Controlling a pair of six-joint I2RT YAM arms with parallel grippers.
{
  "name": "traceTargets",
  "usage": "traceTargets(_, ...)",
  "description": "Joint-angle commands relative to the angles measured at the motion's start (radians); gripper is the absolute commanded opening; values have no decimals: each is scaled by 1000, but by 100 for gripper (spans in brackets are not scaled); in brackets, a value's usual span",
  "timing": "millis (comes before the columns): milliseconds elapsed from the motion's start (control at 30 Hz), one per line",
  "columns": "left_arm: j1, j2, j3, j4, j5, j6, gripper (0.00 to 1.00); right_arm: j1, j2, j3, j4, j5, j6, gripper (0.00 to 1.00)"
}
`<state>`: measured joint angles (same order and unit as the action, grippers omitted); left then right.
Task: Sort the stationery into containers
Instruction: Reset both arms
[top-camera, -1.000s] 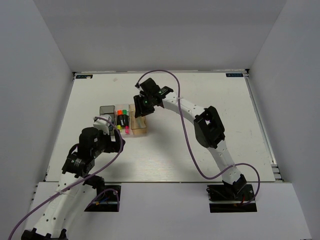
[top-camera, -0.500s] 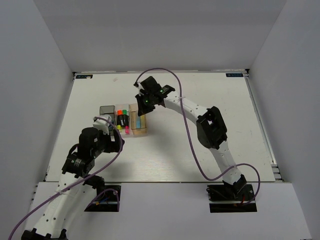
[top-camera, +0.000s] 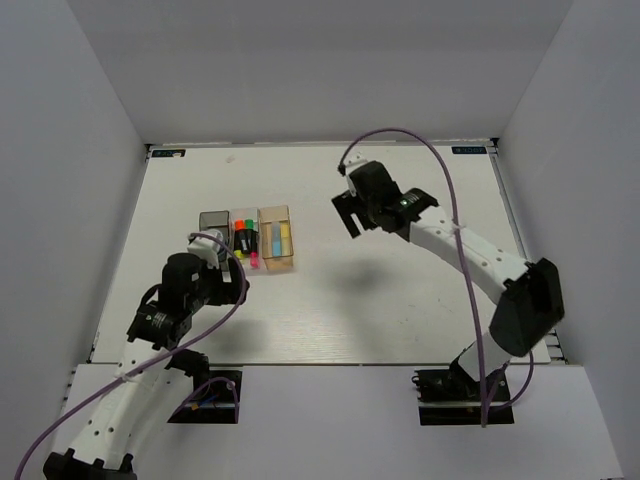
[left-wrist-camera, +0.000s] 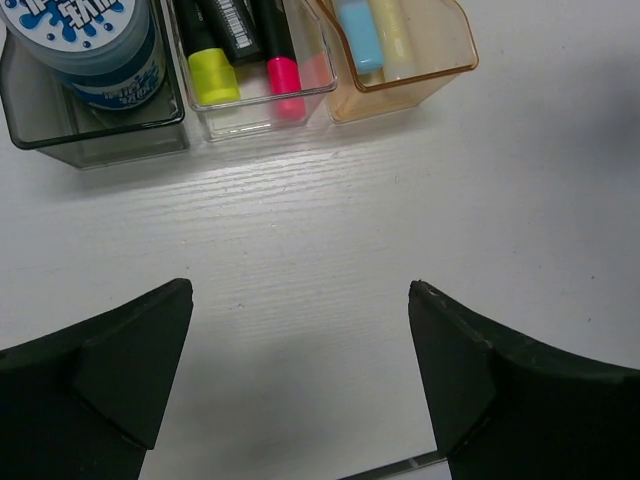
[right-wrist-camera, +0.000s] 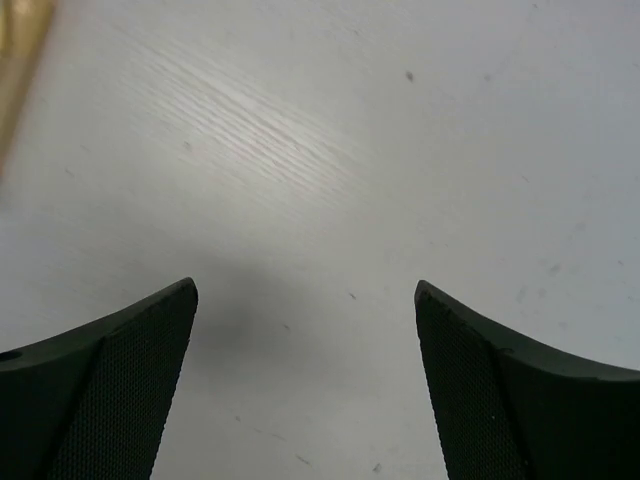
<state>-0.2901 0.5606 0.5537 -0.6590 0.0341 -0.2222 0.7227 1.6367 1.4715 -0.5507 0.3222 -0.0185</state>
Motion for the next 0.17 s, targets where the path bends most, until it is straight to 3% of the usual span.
traceTargets(0,-3,7,14,-2,29,-3,100,6,-205,-150,-20,172,-110,90)
traceTargets(100,2,7,9,7,55,0,100,9,-351,-292,14,97,-184,87)
traceTargets(133,-1,7,9,12,56,-3,100,9,-429,-333,37,94,-189,91)
